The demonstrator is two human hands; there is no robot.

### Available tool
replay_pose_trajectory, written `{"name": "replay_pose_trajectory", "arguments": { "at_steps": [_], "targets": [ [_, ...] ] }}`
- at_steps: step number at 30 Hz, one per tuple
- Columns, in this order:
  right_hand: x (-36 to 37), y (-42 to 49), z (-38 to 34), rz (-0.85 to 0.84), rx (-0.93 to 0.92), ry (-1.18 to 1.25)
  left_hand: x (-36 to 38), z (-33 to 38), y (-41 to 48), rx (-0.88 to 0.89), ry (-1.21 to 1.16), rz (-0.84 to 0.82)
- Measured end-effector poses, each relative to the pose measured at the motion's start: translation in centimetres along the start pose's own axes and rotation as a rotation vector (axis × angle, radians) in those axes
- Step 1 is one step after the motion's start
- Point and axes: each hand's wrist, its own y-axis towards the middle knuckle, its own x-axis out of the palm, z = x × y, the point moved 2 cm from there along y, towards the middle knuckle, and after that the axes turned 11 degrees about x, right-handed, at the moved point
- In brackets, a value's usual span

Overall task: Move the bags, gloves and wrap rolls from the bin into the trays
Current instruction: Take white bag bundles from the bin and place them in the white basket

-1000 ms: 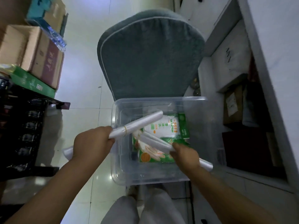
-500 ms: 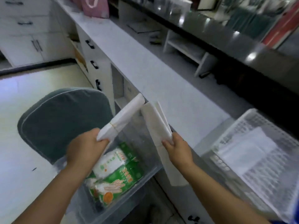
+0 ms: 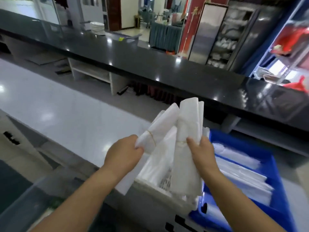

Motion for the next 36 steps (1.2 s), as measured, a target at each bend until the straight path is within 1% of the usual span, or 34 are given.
{"name": "replay_pose_trajectory", "arguments": {
  "at_steps": [3,6,10,11,13,14,17,19,21,22,23,26,28,31,34,36],
  "targets": [
    [-4.3,3.1,1.3,0.044,0.070,0.037,5.1,3.8,3.3,0.041,-0.025,-0.069],
    [-7.1,4.9,2.5,0.065,0.122,0.089,9.9,5.9,5.1,0.020,-0.069,-0.176],
    [-9.0,6.2,3.5,0.086,0.159,0.085,14.5,7.5,5.4,-0.066,-0.310,-0.359],
    [-9.2,6.4,3.6,0.089,0.165,0.081,15.3,7.7,5.2,-0.072,-0.333,-0.397],
    [-9.3,6.8,3.9,0.090,0.177,0.071,16.4,7.8,4.7,-0.035,-0.283,-0.468],
    [-9.3,6.9,3.9,0.086,0.184,0.067,16.7,7.8,4.6,0.004,-0.216,-0.484],
    [-8.9,7.1,4.0,0.082,0.193,0.053,16.6,7.3,4.8,0.141,0.055,-0.461],
    [-8.6,7.1,4.0,0.084,0.191,0.040,16.0,6.6,5.8,0.205,0.192,-0.441],
    [-8.4,7.0,3.8,0.087,0.199,0.034,15.0,5.2,7.2,0.211,0.291,-0.345],
    [-8.3,6.9,3.8,0.090,0.204,0.037,14.5,4.2,8.0,0.187,0.340,-0.303],
    [-8.2,6.8,3.7,0.094,0.206,0.040,14.1,3.3,8.5,0.141,0.376,-0.297],
    [-7.8,6.3,3.4,0.109,0.208,0.044,13.8,1.5,8.9,-0.002,0.331,-0.387],
    [-7.3,5.9,3.2,0.118,0.212,0.038,14.1,1.6,8.8,0.016,0.342,-0.408],
    [-6.7,5.5,3.0,0.135,0.213,0.043,13.9,2.1,8.7,0.056,0.332,-0.356],
    [-6.6,5.1,3.0,0.154,0.212,0.055,13.7,2.3,8.7,-0.033,0.183,-0.308],
    [-6.7,5.0,3.0,0.170,0.214,0.063,13.7,2.3,8.8,-0.081,0.135,-0.301]
  ]
}}
